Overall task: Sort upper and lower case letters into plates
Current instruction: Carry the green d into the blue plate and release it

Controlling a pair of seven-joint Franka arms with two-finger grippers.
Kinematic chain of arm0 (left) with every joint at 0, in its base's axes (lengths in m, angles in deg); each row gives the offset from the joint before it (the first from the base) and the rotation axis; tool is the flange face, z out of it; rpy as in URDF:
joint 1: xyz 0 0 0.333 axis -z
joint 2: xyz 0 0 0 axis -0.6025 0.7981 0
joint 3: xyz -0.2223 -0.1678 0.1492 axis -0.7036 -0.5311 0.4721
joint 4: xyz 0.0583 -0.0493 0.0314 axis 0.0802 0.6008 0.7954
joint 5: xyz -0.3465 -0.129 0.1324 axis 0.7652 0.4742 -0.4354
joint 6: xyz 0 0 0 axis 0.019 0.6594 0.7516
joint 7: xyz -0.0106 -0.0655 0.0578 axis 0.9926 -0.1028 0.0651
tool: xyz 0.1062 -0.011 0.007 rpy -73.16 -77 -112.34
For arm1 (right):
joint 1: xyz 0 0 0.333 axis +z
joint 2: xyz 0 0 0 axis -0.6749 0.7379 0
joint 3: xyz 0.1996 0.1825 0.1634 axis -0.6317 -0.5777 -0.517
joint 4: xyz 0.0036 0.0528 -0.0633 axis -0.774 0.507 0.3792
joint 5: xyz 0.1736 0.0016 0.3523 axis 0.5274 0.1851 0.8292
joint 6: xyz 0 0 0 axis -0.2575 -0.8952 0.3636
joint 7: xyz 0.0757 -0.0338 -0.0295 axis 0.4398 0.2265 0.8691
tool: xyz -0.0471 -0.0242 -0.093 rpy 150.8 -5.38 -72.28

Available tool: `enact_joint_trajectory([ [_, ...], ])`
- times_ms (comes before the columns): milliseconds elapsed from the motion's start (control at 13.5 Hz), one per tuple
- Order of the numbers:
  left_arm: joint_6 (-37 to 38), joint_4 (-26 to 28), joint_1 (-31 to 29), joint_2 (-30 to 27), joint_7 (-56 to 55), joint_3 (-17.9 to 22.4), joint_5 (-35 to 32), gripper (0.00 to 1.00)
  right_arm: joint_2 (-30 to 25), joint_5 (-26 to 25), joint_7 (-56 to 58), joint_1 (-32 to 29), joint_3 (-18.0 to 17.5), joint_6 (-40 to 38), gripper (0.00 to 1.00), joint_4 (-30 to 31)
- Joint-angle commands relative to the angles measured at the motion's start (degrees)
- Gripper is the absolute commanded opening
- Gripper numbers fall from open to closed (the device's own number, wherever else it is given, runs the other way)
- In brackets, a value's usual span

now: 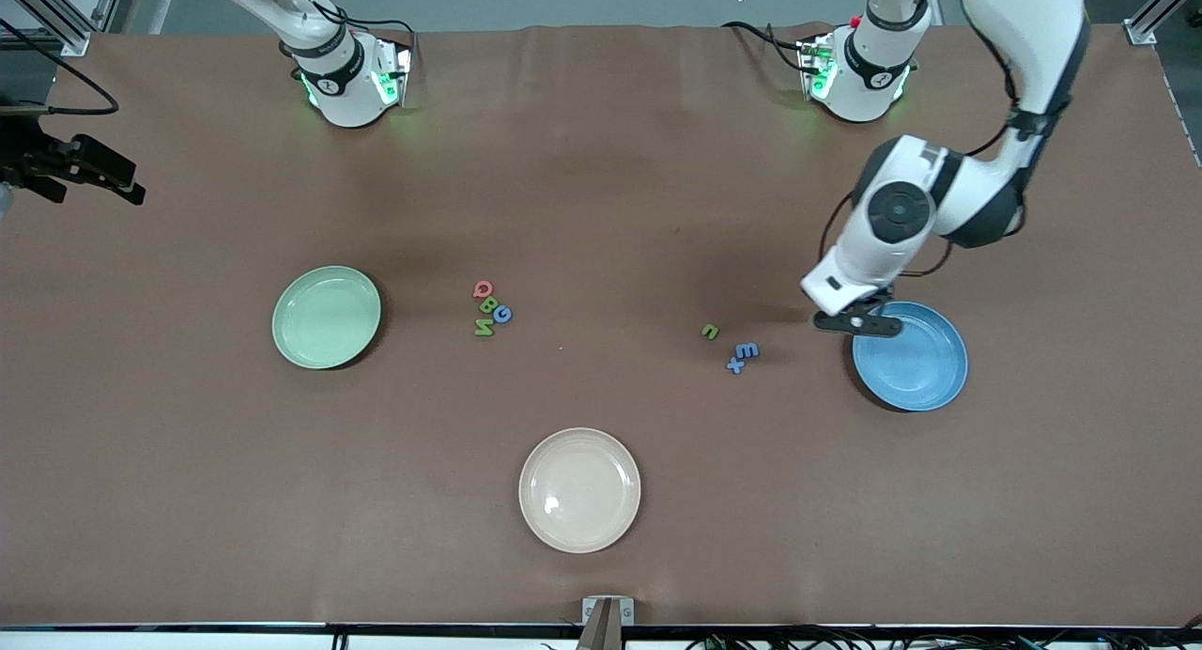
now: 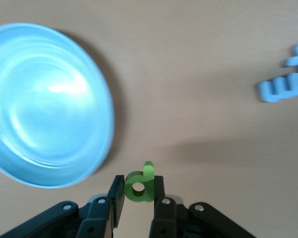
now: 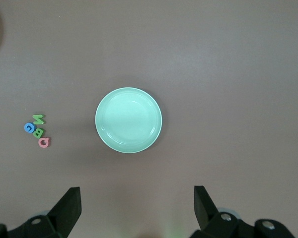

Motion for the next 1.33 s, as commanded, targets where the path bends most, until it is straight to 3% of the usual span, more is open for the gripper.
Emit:
enact_joint_trajectory([
  [0,0.8,-0.6,-5.3,0.0,6.5,-0.6,-1.0,0.15,-1.1,0.7,0.6,-0.2,0.0,0.6,1.0,1.3],
  [297,0.2,-3.7,-10.5,3.9,13.6,-0.3,-1.3,0.15,-1.1,0.7,0.6,-0.3,0.0,0.5,1.0,1.2],
  [816,-0.8,-11.7,-16.9,13.8,14.5,-0.2,-10.4,0.15,-1.0,0.6,0.6,-0.3,0.1,-0.2,1.0,-0.2],
  [1261,-4.2,-12.4,-17.6,16.6,14.5,-0.2,-11.7,0.15,-0.2,0.4,0.5,-0.3,0.1,-1.2,1.0,-2.3],
])
